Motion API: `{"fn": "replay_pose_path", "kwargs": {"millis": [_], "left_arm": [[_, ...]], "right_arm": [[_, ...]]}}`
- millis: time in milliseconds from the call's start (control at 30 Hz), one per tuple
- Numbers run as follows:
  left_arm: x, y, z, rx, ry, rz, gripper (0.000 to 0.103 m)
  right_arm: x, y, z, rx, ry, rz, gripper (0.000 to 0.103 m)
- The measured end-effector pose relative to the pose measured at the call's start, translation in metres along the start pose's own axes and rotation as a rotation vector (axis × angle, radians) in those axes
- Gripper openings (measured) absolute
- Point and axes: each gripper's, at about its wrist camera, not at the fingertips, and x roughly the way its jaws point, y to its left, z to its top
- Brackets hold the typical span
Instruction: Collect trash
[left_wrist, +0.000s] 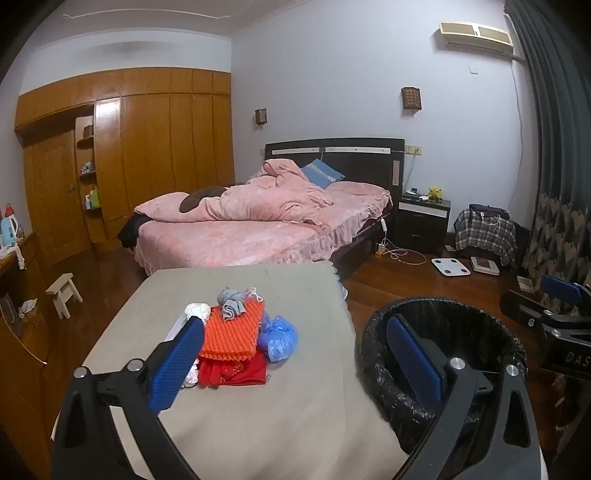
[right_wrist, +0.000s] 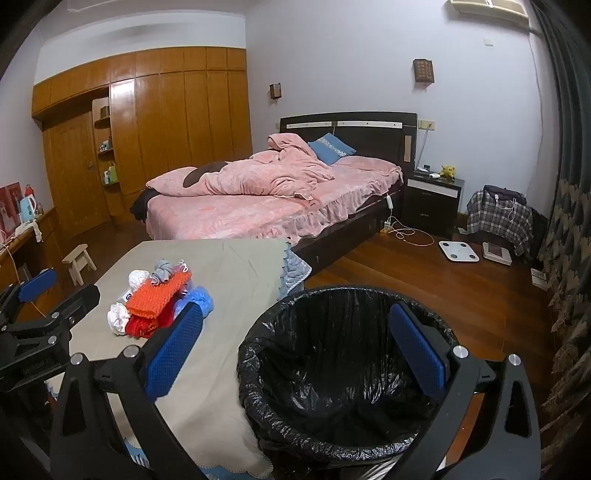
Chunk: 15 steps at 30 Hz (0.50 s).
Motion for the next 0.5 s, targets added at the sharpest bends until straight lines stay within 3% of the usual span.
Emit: {"fn": "replay_pose_path", "kwargs": {"millis": [500], "left_arm": [[0.0004, -0.0011, 0.0005, 0.005, -0.008, 0.002, 0.097]], "right_arm": [[-0.0005, 0.0008, 0.0003, -0.004, -0.005, -0.001, 0.098]]}}
